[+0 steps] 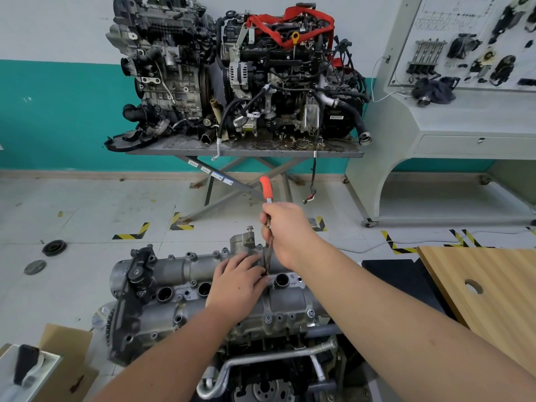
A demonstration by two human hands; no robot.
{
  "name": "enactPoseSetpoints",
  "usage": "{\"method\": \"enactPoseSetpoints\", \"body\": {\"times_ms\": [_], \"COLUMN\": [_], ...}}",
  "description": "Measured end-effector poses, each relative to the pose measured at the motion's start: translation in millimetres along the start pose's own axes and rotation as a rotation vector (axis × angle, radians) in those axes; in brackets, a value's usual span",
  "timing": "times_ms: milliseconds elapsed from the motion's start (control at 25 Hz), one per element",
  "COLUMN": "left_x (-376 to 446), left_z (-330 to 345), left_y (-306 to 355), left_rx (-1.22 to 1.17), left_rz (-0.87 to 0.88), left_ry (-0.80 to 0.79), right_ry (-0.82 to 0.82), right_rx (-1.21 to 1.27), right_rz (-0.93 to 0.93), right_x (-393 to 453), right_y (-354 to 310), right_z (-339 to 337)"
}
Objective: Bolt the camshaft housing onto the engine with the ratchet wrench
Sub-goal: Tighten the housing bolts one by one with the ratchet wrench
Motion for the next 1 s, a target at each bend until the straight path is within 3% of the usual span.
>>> {"method": "enactPoseSetpoints", "body": {"times_ms": [160, 320, 480, 600, 640, 720, 800, 840, 920, 1000], "left_x": [-4, 4, 19, 25, 27, 32, 38, 42, 48, 52], "left_z": [-15, -36, -68, -99, -107, -120, -128, -132, -137, -137], "left_y": [14, 40, 53, 46, 43, 39, 46, 54, 76, 102], "left_rx": [-0.19, -0.692, -0.873, -0.867, -0.853, -0.799, -0.762, -0.75, -0.711, -0.65], "left_rz": [0.057, -0.163, -0.14, -0.029, -0.007, 0.017, 0.056, 0.079, 0.126, 0.174], "left_ry": [-0.001, -0.184, -0.163, -0.082, -0.071, -0.093, -0.135, -0.146, -0.154, -0.181], "right_ry": [0.059, 0.122, 0.06, -0.099, -0.132, -0.096, -0.076, -0.146, -0.308, -0.32], "right_rx": [0.159, 0.404, 0.353, -0.072, -0.326, -0.827, -1.031, -0.976, -0.612, -0.322], "right_rz": [0.032, 0.056, 0.131, 0.154, 0.068, -0.274, -0.554, -0.555, -0.344, -0.177], "right_x": [-3, -2, -8, -15, -14, -9, -7, -7, -10, -17], "right_y": [-16, -33, -33, -32, -35, -43, -55, -60, -65, -68], "right_z": [-3, -14, -25, -42, -51, -67, -77, -82, -96, -117]}}
Point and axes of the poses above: each hand's wrist, its own x-axis towards the middle knuckle, its own z-axis out of the palm, y = z × x, the point moved 2 cm from there along x, towards the middle knuckle, and after that the axes turned 14 degrees about -z, right-handed, at the moved point
